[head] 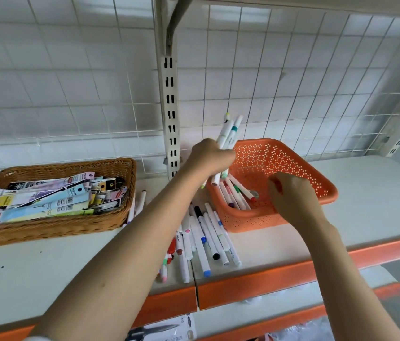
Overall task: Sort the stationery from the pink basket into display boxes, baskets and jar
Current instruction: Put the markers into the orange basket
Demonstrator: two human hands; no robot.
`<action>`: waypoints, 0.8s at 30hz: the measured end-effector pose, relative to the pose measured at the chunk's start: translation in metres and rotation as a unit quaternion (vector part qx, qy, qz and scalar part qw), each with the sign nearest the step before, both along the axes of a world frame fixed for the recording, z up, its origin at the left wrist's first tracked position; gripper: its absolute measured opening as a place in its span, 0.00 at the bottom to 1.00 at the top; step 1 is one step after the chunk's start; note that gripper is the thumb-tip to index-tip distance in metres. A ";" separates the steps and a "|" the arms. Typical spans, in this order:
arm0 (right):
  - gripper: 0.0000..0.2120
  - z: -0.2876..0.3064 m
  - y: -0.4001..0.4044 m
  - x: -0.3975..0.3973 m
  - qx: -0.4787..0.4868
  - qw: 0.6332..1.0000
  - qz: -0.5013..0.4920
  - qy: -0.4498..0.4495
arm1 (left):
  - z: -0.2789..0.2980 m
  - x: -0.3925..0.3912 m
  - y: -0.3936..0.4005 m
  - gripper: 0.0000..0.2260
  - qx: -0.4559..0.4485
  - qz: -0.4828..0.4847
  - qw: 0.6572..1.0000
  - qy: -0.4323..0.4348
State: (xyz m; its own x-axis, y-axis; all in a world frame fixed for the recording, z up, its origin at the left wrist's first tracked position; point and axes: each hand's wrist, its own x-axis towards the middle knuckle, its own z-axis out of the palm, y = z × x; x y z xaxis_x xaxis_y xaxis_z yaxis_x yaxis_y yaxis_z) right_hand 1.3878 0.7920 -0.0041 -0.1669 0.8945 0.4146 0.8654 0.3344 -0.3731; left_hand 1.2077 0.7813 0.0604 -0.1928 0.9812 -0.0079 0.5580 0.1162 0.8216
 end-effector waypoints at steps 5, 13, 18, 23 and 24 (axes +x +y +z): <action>0.08 -0.006 -0.003 0.008 0.045 0.999 0.002 0.026 | -0.018 0.033 0.038 0.10 -0.093 -0.004 0.995 0.039; 0.09 -0.012 -0.011 0.027 0.077 0.996 -0.008 0.036 | -0.044 0.048 0.053 0.20 -0.139 -0.004 0.949 0.283; 0.09 -0.010 -0.015 0.022 0.068 0.997 0.013 0.028 | -0.034 0.042 0.046 0.11 -0.096 -0.032 0.941 0.322; 0.07 -0.006 -0.021 0.005 0.069 0.996 0.043 0.026 | -0.025 0.012 -0.004 0.09 0.127 -0.014 0.955 0.269; 0.07 -0.005 -0.024 -0.001 0.069 0.996 0.050 0.027 | -0.030 0.003 -0.020 0.10 0.162 0.012 0.955 0.248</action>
State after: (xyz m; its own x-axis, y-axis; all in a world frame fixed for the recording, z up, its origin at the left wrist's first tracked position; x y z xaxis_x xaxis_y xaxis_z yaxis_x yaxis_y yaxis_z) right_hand 1.3871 0.7684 -0.0089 -0.2262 0.8080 0.5441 0.8048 0.4697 -0.3630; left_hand 1.2103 0.7617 0.0301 -0.1170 0.9120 0.3931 0.8881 -0.0811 0.4524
